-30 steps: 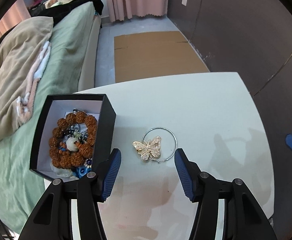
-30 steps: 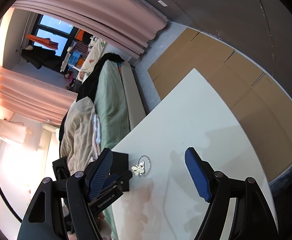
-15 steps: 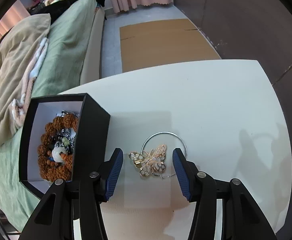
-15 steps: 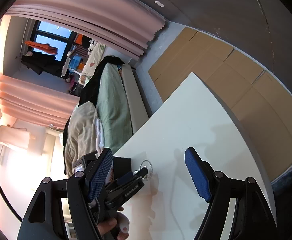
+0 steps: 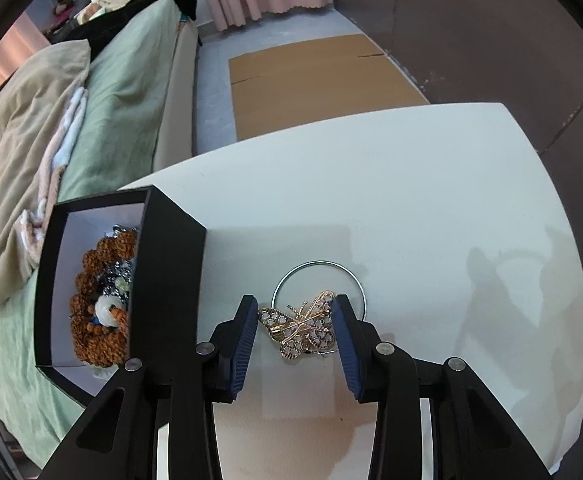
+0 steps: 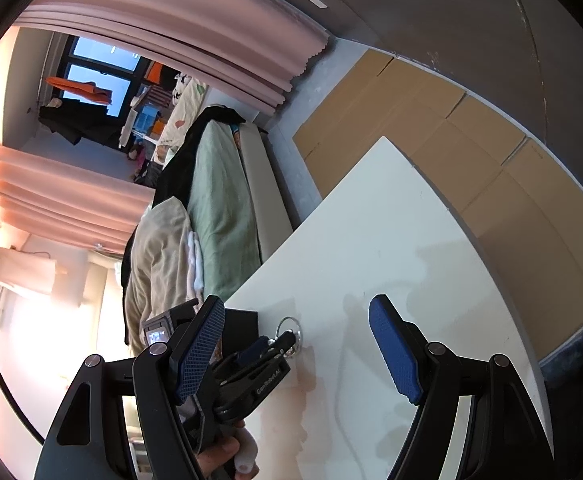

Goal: Organize jewelry
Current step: 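Grasp the gold butterfly pendant with the left tool, then place the butterfly pendant in the box with left tool while right tool approaches silver hoop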

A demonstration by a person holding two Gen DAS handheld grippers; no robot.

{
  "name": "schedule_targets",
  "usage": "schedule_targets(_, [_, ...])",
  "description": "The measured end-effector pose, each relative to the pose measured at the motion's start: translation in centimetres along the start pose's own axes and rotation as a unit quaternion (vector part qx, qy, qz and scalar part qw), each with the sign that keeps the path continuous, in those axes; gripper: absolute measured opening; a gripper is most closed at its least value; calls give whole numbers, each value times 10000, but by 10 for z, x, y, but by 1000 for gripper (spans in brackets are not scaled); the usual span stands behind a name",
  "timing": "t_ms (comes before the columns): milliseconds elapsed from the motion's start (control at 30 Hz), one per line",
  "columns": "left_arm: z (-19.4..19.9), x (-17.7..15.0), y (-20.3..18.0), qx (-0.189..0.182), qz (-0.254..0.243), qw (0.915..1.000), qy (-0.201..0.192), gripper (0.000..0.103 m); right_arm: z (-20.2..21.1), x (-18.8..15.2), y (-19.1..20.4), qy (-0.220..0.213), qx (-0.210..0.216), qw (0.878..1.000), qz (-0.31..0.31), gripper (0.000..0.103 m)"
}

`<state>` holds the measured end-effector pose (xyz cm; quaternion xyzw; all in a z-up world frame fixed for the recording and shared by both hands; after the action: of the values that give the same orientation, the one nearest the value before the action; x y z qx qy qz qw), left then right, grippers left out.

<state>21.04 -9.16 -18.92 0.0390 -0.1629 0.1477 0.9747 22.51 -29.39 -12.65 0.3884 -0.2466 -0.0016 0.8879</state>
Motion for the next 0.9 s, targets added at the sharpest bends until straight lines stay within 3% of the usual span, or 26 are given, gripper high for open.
schedule_targets(300, [16, -16, -2, -586, 52, 9981, 173, 40, -5, -3, 1, 85, -96, 9999, 99, 75])
schedule_targets(600, [49, -7, 31, -1073, 502, 9928, -199, 40, -29, -16, 15, 427, -286, 9972, 540, 75])
schedule_targets(733, [61, -4, 52, -1404, 813, 9862, -341, 40, -44, -26, 23, 609, -440, 9941, 779, 74])
schedule_targets(900, [73, -3, 80, -1744, 1206, 9759, -516, 40, -70, -41, 30, 934, -669, 9882, 1013, 62])
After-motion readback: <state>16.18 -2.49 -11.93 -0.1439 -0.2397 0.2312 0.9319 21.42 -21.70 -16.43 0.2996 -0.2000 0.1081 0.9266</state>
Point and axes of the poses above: each gripper's, at about its wrist camera, not at the fingertips, and z roughly against the way its jaws point, y to its left, x to its top, the point moved 7 cm from there along -z, roughly the way its jaws point, and after that the axes turned 14 degrees about z, right-handed, at the moved point
